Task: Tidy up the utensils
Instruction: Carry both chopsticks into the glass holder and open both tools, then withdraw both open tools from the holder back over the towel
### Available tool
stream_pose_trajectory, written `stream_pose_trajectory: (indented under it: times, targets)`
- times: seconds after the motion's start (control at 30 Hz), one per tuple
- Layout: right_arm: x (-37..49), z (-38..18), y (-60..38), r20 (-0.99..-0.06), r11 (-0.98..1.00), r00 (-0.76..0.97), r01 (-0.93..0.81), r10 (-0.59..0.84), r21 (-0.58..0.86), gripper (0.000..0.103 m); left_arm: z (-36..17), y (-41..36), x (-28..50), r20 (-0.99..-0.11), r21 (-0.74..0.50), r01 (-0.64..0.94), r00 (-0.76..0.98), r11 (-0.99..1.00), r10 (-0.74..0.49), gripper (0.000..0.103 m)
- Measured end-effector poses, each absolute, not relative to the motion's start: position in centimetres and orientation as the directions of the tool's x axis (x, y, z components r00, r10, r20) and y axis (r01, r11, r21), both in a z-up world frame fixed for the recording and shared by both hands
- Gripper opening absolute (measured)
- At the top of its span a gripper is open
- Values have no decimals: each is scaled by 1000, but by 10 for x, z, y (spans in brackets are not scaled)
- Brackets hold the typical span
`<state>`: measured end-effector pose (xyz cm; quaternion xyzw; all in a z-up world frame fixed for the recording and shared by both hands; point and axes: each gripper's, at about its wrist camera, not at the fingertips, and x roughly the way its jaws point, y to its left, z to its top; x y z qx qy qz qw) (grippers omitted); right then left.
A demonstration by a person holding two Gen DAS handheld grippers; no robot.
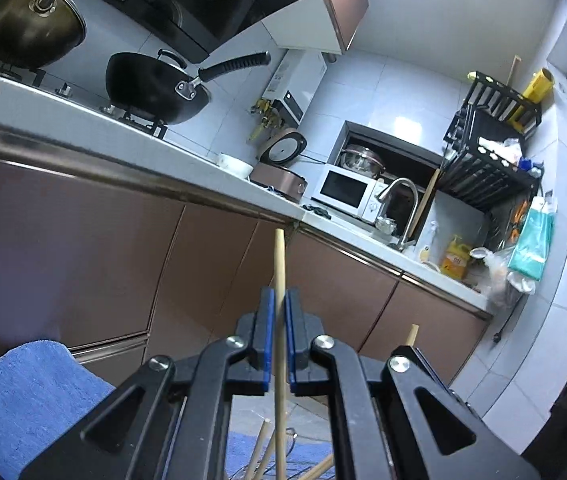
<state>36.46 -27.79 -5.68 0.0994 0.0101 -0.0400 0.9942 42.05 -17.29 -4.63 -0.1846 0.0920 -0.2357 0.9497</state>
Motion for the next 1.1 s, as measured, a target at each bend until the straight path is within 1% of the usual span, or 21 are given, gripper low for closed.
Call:
stream_pose_trajectory:
  times: [0.13, 0.27, 0.33, 0.4, 0.43, 0.57, 0.67, 0.73, 0.77, 0.83, 0.93, 1.0, 1.07, 1.1]
  targets:
    - [357, -69, -277, -58, 980, 996, 83, -73, 180, 6, -62, -178, 413, -82, -359, 395, 889, 846, -450, 5]
    - [344, -75, -275, -78, 982, 995, 82, -70, 167, 7, -71, -172, 407, -105, -358, 386, 888, 850, -447, 7]
    - [335, -73, -275, -79, 983, 994, 88, -76, 159, 13, -70, -166, 400, -108, -355, 380, 891, 854, -441, 11]
    - [326, -70, -275, -75, 983, 994, 88, -77, 159, 18, -67, -158, 393, -106, -361, 379, 891, 852, -442, 20]
    - [320, -67, -275, -73, 983, 994, 92, -81, 159, 20, -63, -153, 388, -105, -363, 375, 893, 853, -437, 21]
    - [300, -58, -274, -80, 981, 993, 97, -85, 165, 23, -51, -138, 364, -127, -341, 364, 896, 867, -426, 31]
    - [280, -52, -273, -95, 980, 991, 105, -89, 169, 32, -43, -129, 342, -153, -300, 354, 899, 886, -411, 39]
    - [266, -49, -272, -114, 979, 989, 112, -93, 173, 43, -38, -122, 324, -177, -273, 351, 897, 896, -406, 44]
    - [261, -48, -272, -123, 978, 988, 115, -94, 172, 45, -37, -119, 314, -190, -254, 344, 899, 904, -395, 47]
    - [248, -47, -269, -150, 978, 985, 112, -86, 175, 53, -34, -114, 295, -208, -218, 343, 898, 914, -387, 49]
    - [225, -48, -265, -188, 978, 978, 120, -88, 170, 60, -32, -104, 266, -222, -167, 335, 904, 927, -366, 54]
    - [213, -49, -263, -213, 978, 973, 125, -87, 169, 60, -32, -101, 251, -233, -139, 329, 906, 934, -354, 56]
    - [201, -50, -260, -241, 977, 966, 132, -89, 168, 69, -32, -94, 232, -246, -112, 318, 909, 942, -336, 57]
    - [195, -50, -258, -250, 977, 964, 135, -91, 165, 77, -31, -92, 225, -249, -101, 315, 910, 944, -330, 57]
